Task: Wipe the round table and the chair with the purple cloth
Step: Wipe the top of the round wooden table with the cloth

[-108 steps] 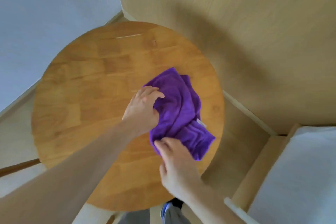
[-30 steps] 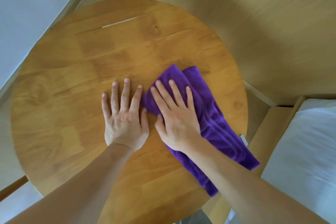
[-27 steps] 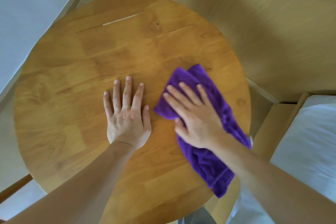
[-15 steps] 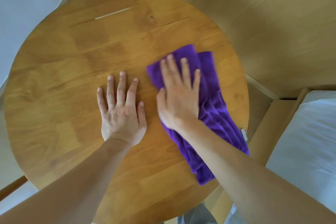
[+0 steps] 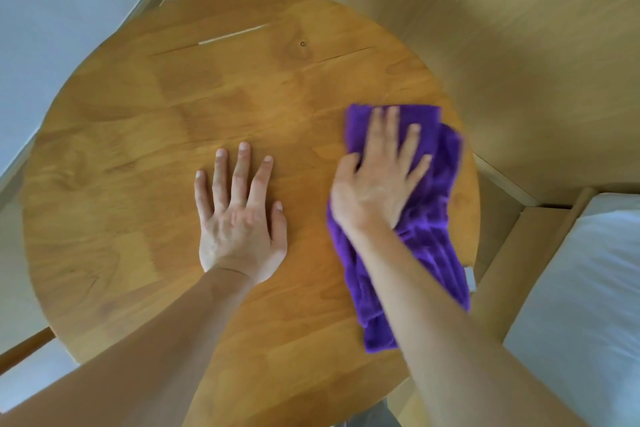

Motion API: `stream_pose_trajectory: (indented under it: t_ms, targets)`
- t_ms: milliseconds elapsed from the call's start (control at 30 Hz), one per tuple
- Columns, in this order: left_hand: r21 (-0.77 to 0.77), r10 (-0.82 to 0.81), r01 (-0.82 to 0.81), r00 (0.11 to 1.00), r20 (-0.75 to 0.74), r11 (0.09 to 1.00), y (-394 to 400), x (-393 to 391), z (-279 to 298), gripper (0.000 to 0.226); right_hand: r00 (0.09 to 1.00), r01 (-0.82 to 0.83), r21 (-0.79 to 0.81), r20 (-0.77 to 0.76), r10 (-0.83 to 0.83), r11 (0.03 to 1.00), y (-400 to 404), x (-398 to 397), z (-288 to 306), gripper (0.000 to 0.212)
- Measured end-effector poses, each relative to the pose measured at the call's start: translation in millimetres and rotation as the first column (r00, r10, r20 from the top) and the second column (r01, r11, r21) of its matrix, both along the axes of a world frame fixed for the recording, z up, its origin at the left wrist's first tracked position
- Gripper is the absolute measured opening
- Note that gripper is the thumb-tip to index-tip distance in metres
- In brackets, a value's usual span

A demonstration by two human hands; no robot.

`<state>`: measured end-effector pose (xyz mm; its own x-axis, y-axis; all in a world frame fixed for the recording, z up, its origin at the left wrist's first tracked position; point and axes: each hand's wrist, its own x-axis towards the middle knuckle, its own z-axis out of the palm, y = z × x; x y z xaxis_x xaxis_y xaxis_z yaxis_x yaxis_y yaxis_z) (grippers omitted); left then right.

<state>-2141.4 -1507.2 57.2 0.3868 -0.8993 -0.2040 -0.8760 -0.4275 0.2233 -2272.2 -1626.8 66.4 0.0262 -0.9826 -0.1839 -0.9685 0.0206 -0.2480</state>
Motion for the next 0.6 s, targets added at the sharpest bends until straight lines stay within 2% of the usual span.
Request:
stream_pose_trajectory:
  t_ms: [67,133,167,200,233,267,300,333,367,433,467,500,567,600]
  targets:
    - [-0.004,0.001,-0.001,1.000,-0.004,1.000,-0.9,-0.3,0.6,0.066,0.950,-0.311,0.035,0.025,0.310,0.950,34.4,9.2,5.0,0.076]
    - [-0.009,0.004,-0.004,1.000,-0.015,1.000,-1.1,-0.6,1.4,0.068,0.786,-0.617,0.030,0.050,0.616,0.786,47.9,-6.2,5.3,0.075]
    - [-0.009,0.003,-0.003,1.000,-0.017,1.000,-1.3,-0.8,1.6,0.069,0.703,-0.711,0.015,0.051,0.709,0.703,40.2,-20.0,4.2,0.075]
    - [-0.009,0.001,-0.002,1.000,-0.020,1.000,-1.6,-1.2,1.9,0.069,0.670,-0.742,0.004,0.041,0.742,0.670,27.7,-35.0,2.1,0.076]
    - [-0.009,0.001,-0.001,1.000,-0.023,1.000,-1.9,-1.7,2.1,0.068,0.711,-0.703,-0.008,0.014,0.703,0.711,13.3,-48.5,-0.9,0.077]
    - [-0.008,0.001,-0.001,1.000,-0.023,1.000,-2.0,-2.0,2.3,0.067,0.815,-0.580,-0.022,-0.011,0.580,0.815,-1.7,-58.5,-3.0,0.078]
    - [-0.005,0.002,-0.002,1.000,-0.021,1.000,-2.0,-2.0,2.2,0.066,0.926,-0.378,-0.039,-0.010,0.378,0.925,-15.4,-64.0,-4.6,0.077]
    - [-0.002,0.003,-0.003,1.000,-0.019,1.000,-2.2,-2.2,1.7,0.066,0.987,-0.159,-0.055,0.009,0.160,0.986,-25.0,-62.6,-5.3,0.076]
    - [0.001,0.004,-0.004,1.000,-0.017,1.000,-2.2,-2.2,1.5,0.066,0.999,0.018,-0.069,0.031,-0.016,0.997,-29.5,-53.7,-6.2,0.075]
    - [0.006,0.003,-0.003,1.000,-0.016,1.000,-1.3,-1.7,1.5,0.066,0.979,0.199,-0.068,0.062,-0.195,0.978,-28.2,-25.8,-5.8,0.075]
    - [0.005,0.005,-0.005,1.000,-0.015,1.000,-0.8,-1.3,1.5,0.066,0.976,0.208,-0.058,0.076,-0.203,0.976,-24.2,-11.4,-4.6,0.076]
    - [0.002,0.006,-0.006,1.000,-0.012,1.000,-1.0,-0.9,1.7,0.066,0.986,0.149,-0.055,0.076,-0.145,0.987,-17.2,0.7,-3.4,0.077]
    - [0.006,0.005,-0.005,1.000,-0.008,1.000,-0.9,-0.1,2.3,0.067,0.986,-0.162,-0.028,0.035,0.163,0.986,5.7,12.1,-0.7,0.077]
    - [0.003,0.003,-0.003,1.000,-0.009,1.000,-1.6,-0.2,1.9,0.068,0.935,-0.356,-0.006,0.010,0.356,0.935,16.5,10.2,0.2,0.076]
